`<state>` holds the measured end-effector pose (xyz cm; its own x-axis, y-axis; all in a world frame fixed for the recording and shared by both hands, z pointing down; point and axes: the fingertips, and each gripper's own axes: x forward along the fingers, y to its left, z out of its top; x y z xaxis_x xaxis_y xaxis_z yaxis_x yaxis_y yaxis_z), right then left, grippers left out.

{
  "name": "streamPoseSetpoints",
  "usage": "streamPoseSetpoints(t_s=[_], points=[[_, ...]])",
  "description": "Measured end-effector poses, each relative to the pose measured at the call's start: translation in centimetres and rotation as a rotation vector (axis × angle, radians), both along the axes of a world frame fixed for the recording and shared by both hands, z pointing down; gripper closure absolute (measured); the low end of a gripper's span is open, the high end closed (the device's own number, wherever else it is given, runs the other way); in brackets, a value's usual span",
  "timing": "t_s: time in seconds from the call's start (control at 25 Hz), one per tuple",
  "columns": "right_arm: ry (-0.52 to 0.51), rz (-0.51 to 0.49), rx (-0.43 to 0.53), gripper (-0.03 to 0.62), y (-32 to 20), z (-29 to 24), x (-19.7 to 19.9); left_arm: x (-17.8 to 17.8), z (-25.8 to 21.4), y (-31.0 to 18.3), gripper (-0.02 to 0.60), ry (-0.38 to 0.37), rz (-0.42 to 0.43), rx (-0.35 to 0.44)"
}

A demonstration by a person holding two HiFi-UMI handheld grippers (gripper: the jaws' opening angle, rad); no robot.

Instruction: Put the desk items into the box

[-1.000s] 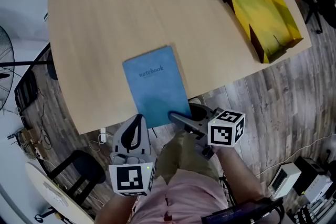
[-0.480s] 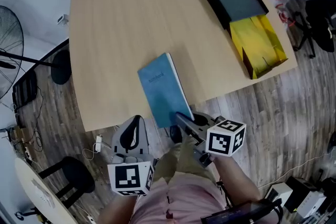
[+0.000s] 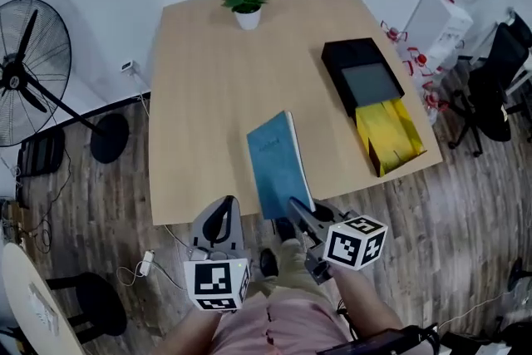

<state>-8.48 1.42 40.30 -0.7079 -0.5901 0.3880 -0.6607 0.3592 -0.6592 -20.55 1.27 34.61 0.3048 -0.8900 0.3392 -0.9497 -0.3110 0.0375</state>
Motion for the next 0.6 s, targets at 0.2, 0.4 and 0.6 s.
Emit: streamPoseSetpoints(t_s=[0.2,0.4,0.6], points=[[0.013,0.021,0.109,0.550,-0.7,-5.7,0.2,-0.7,-5.5,-1.2,0.571,0.032,-0.008,0.132],[0.030,0.058,0.208,0.550,-1.4,-9.8,1.3,-0.2,-8.4,-2.1,0.571,0.056,0.008,0.214],[0.052,0.090,0.246,0.550,-0.8,-11.9,2.4,0.9,-9.3,-1.7,0.571,0.078,0.042,0.235]])
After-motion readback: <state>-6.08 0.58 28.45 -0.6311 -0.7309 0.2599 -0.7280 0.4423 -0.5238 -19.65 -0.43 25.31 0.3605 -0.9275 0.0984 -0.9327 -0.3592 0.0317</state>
